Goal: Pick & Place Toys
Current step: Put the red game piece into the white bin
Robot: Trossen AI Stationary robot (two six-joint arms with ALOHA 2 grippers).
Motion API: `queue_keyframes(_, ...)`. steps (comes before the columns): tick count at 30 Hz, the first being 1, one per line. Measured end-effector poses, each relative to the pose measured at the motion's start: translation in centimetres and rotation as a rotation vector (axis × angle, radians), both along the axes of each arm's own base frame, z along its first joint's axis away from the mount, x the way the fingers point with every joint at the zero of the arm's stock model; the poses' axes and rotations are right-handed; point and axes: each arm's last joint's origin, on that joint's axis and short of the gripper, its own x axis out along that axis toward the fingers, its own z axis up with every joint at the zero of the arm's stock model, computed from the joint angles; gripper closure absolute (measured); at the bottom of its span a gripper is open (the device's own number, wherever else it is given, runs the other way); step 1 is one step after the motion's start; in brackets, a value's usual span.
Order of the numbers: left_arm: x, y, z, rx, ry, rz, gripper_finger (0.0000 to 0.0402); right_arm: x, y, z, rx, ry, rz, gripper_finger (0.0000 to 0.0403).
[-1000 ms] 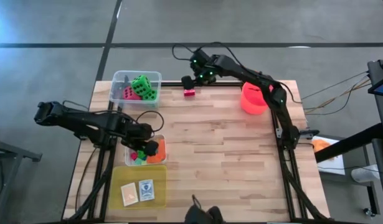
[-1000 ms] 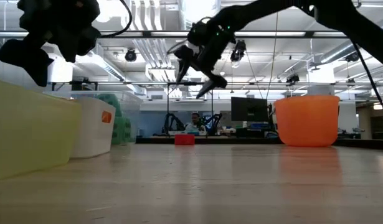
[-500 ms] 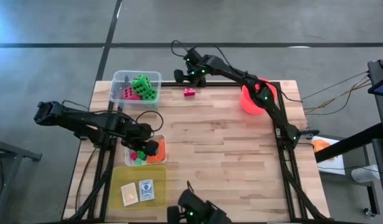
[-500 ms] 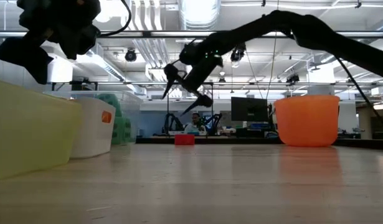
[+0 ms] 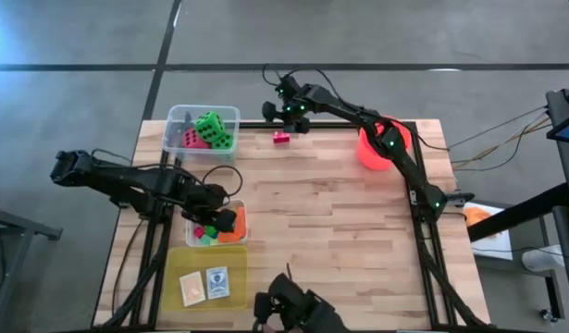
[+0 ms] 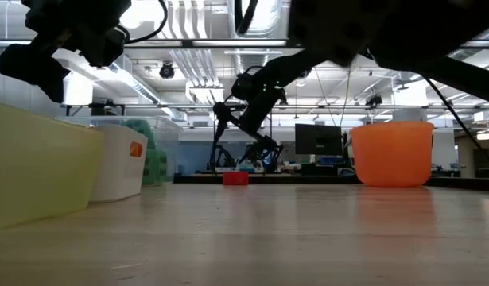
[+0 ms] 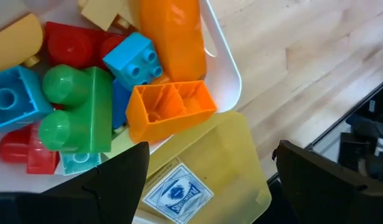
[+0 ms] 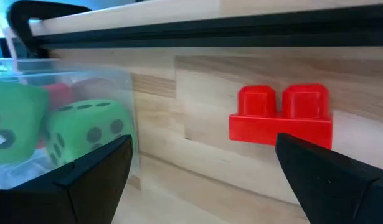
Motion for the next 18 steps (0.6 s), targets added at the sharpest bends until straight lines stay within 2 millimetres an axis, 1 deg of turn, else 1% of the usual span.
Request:
queue_keyframes(8, 0.1, -0.1, 0.0, -0.013, -0.004, 0.012, 0.0063, -0.1, -0.2, -2.0, 0.063, 0.059, -0.053, 0.0014)
queue_keyframes(11, 0.1, -0.1, 0.1, -0.013, -0.006, 0.012, 0.0063, -0.5, 0.1, -2.3, 0.105, 0.11, -0.043, 0.0014)
queue_keyframes(15, 0.1, -0.1, 0.1, -0.013, -0.007, 0.012, 0.0063, -1.1, 0.7, -2.3, 0.139, 0.169, 0.005, 0.0015)
queue_keyframes(18, 0.1, -0.1, 0.1, -0.014, -0.007, 0.011, 0.0063, -1.5, 2.0, -1.6, 0.16, 0.222, 0.066, 0.0014)
